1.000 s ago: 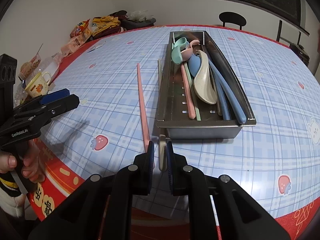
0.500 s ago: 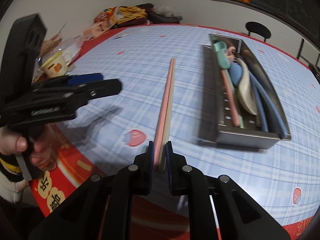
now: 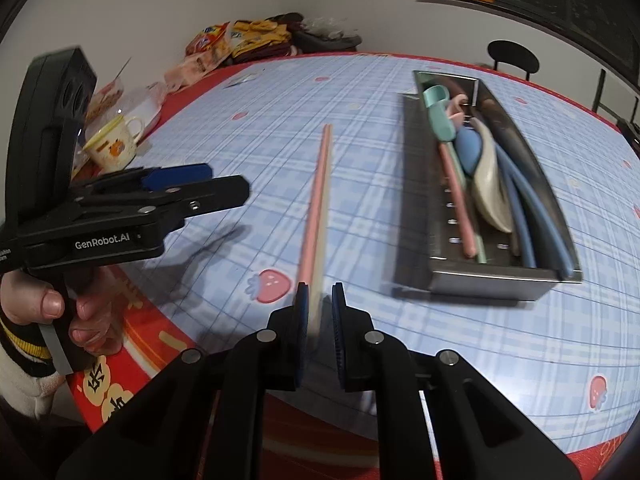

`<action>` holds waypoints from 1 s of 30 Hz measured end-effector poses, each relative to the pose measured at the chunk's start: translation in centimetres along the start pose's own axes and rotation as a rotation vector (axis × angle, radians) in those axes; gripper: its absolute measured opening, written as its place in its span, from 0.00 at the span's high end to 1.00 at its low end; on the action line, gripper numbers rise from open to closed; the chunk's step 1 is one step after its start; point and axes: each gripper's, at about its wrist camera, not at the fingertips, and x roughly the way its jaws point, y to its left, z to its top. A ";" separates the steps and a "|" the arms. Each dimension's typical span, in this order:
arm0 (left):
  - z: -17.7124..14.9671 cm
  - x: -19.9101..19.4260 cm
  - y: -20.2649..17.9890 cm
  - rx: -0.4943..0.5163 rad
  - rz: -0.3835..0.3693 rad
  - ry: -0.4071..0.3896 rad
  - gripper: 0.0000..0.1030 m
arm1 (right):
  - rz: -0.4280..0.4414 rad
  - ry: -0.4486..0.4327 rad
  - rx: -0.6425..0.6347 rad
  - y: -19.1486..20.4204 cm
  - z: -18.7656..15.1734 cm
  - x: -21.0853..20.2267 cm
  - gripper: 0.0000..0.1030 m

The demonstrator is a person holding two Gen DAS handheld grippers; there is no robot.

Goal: Organize utensils
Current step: 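Move the right tool to the last chopsticks and grasp the beige chopstick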

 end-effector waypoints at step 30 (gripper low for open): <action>1.8 4.2 -3.0 0.071 -0.018 0.106 0.47 | -0.051 -0.019 0.072 -2.7 -1.2 -0.4 0.93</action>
